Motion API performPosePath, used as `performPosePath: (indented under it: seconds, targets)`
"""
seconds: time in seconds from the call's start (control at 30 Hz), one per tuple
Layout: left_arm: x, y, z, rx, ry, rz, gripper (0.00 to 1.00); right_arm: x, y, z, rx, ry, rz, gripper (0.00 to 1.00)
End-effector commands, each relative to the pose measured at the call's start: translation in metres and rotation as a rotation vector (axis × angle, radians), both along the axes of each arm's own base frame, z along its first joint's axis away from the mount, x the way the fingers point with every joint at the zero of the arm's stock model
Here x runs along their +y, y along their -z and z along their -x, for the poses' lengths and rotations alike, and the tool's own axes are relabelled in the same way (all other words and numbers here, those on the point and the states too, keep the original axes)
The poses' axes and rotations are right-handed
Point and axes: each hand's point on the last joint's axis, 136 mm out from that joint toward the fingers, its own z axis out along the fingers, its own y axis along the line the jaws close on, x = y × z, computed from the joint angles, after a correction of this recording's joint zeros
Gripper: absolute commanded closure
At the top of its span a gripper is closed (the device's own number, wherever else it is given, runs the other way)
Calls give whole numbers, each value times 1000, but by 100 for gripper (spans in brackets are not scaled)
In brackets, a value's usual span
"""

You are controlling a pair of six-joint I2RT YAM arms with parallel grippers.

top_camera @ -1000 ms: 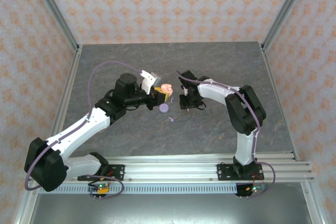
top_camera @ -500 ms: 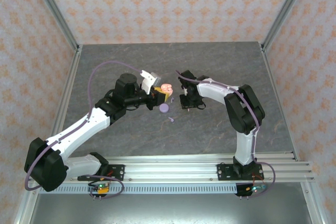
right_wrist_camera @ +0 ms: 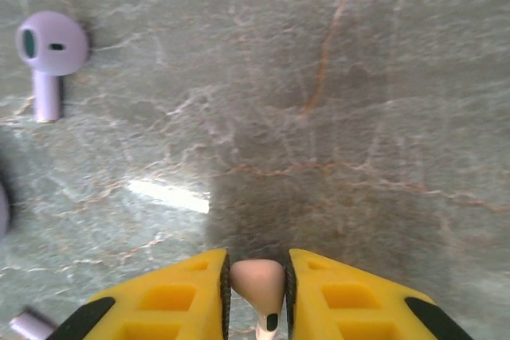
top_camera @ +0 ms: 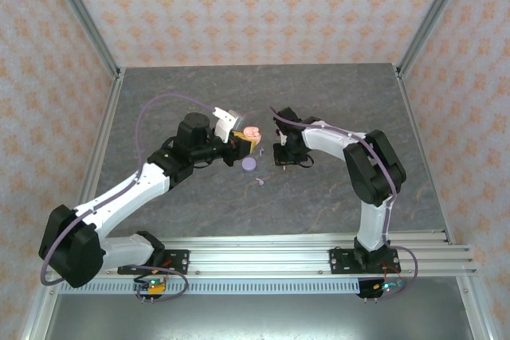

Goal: Insert the wireless bluetooth earbuds into the charging case

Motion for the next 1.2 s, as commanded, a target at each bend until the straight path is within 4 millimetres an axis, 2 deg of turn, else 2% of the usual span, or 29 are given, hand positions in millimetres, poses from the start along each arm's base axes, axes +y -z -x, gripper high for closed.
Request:
performPosePath:
  seconds: [0.0,0.27,0.53,0.87,1.03,1.17]
  targets:
    - [7,9,-17,-4,-82,0,80,13,-18,0,-14,24,-123,75]
    - [12,27,-31,3,-153,-16,80,19,-52,-3,-56,49,-310,76]
    - [13,43,-34,-3,-156,-46,80,35,-106,-1,-130,14,-496,76]
    - [10,43,-33,-46,-136,-27,80,48,-185,8,-246,-57,-685,76]
    - [0,38,-29,-76,-81,0,80,50,-210,8,-288,-69,-722,76]
    - [-10,35,-28,-76,-30,16,80,52,-221,6,-312,-77,-728,76]
